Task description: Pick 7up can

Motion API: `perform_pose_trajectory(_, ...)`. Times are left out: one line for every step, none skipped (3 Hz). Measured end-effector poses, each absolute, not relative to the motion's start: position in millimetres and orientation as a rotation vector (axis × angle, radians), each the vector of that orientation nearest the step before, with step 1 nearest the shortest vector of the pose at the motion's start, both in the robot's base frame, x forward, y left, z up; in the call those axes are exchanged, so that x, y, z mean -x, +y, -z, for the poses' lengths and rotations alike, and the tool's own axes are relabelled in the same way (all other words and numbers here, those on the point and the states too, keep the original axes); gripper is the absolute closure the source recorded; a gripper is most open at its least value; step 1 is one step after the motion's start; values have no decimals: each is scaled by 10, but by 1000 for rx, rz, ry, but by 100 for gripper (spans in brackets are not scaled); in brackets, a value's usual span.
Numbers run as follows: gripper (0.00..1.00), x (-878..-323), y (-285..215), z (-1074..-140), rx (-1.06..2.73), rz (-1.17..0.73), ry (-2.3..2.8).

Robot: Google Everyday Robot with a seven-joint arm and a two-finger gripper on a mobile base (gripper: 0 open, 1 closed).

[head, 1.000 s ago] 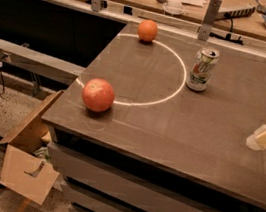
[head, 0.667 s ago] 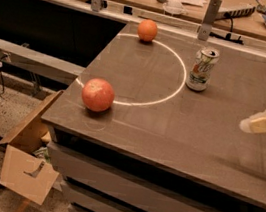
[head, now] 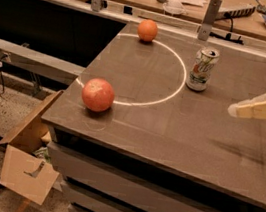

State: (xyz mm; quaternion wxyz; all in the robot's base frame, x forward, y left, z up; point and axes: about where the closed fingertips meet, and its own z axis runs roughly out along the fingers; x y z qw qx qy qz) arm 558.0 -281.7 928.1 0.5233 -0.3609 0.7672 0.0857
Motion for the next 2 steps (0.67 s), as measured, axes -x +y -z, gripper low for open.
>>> perform_pose_trajectory(0,-5668,-2737,-9200,788,-251,1833)
perform_pose_trajectory(0,-5924,-2583,-9021,660,-272,1830)
